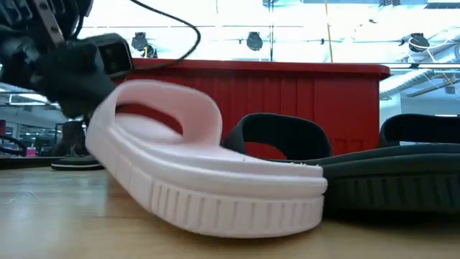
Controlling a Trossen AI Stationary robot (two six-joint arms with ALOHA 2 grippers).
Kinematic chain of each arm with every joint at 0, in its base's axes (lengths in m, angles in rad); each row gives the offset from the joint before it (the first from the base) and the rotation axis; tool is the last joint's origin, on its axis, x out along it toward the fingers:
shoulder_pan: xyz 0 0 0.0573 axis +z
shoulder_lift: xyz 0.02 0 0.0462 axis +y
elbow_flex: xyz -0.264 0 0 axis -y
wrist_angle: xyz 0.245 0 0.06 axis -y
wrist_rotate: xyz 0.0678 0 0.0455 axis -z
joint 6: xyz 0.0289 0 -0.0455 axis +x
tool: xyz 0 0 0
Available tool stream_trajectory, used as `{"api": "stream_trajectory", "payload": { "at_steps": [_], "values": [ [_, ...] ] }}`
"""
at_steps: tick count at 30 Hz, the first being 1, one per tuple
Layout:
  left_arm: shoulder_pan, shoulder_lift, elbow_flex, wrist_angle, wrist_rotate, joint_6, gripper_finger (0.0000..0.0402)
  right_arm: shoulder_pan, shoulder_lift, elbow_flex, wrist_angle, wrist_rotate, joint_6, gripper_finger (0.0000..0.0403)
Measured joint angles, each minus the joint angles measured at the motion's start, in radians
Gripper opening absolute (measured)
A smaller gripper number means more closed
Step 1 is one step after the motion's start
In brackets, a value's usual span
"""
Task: Pick and place slides into bin
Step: Put the left pink slide into the red bin
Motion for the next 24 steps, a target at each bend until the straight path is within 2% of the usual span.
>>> {"api": "stream_trajectory", "payload": {
  "at_steps": [24],
  "values": [
    [-0.001,-0.337,0.000,-0.189,0.002,0.019,0.0000,0.000,0.000,0.000,-0.002,-0.003,-0.003,0.0000]
  ]
}}
